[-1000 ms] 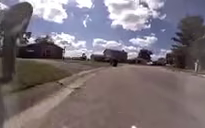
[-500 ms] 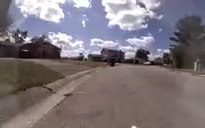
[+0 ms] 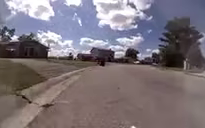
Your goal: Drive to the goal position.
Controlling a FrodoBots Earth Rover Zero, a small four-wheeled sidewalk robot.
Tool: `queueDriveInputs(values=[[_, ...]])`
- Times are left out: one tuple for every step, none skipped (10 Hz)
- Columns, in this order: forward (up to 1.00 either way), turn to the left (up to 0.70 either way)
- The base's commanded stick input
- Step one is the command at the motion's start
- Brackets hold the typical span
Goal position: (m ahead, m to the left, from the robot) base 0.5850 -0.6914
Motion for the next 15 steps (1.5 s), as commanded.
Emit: queueDriveInputs(values=[[0.85,0.02],[0.85,0.02],[0.85,0.02],[0.85,0.02],[0.85,0.02],[0.85,0.02],[0.85,0.02],[0.85,0.02],[0.85,0.02],[0.85,0.02],[0.85,0.02],[0.85,0.02],[0.85,0.02],[0.85,0.02],[0.85,0.02]])
